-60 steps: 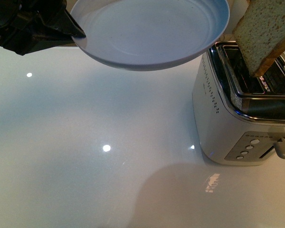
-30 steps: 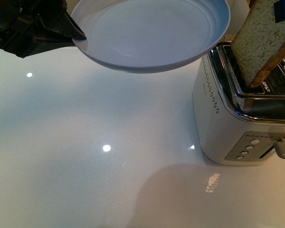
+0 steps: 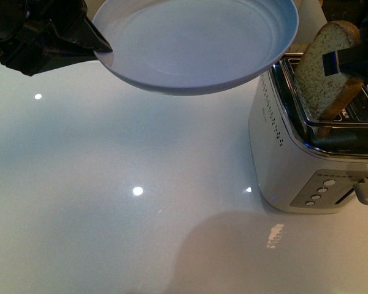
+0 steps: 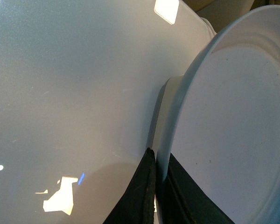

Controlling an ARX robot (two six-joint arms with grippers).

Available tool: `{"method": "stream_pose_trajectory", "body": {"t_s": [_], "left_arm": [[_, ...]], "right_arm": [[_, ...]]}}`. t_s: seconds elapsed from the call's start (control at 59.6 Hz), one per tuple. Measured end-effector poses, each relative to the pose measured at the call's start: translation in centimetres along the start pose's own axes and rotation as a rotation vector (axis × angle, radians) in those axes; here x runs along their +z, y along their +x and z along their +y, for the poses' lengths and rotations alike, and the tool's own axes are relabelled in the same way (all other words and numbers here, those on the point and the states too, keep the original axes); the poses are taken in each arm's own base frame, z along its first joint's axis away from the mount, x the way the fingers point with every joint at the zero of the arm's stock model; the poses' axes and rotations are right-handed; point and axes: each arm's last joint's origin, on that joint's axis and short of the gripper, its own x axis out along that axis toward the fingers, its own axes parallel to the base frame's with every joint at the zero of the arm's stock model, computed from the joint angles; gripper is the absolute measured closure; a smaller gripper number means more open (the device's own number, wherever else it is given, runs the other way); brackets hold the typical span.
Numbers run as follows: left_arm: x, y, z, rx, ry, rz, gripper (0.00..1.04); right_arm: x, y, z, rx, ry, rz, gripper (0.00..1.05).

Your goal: Left arm holds plate, right arm toasts bread

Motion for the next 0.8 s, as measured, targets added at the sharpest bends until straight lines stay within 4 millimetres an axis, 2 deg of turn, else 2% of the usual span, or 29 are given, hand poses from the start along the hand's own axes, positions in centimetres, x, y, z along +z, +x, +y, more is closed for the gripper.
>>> {"method": "stream_pose_trajectory", "body": {"t_s": [0.084, 0.134, 0.419, 0.537, 0.62, 0.671, 0.805], "left_arm": [[0.0, 0.0, 0.0, -0.003, 0.000, 0.001, 1.02], [0.0, 0.0, 0.0, -0.005, 0.001, 0.001, 1.02], [0.0, 0.0, 0.0, -0.006, 0.001, 0.003, 1.02], [0.0, 0.0, 0.0, -0.006, 0.000, 0.003, 1.02], [0.0, 0.0, 0.0, -0.005, 0.000, 0.003, 1.02], [0.0, 0.0, 0.1, -0.004, -0.001, 0.004, 1.02], [-0.1, 0.0, 0.2, -0.001, -0.002, 0.006, 1.02]], "right_arm": [[-0.4, 0.2, 0.0, 0.004, 0.002, 0.011, 0.94], [-0.6, 0.2, 0.0, 0.007, 0.006, 0.016, 0.84], [-0.8, -0.4, -0.7, 0.006, 0.049, -0.033, 0.45], [-0.3, -1.8, -1.7, 0.002, 0.110, -0.128, 0.27], [-0.1, -3.5, -2.7, -0.021, 0.161, -0.231, 0.13], [-0.1, -4.3, -3.0, -0.035, 0.177, -0.277, 0.08], [-0.6, -7.5, -3.9, -0.056, 0.216, -0.434, 0.09]]}}
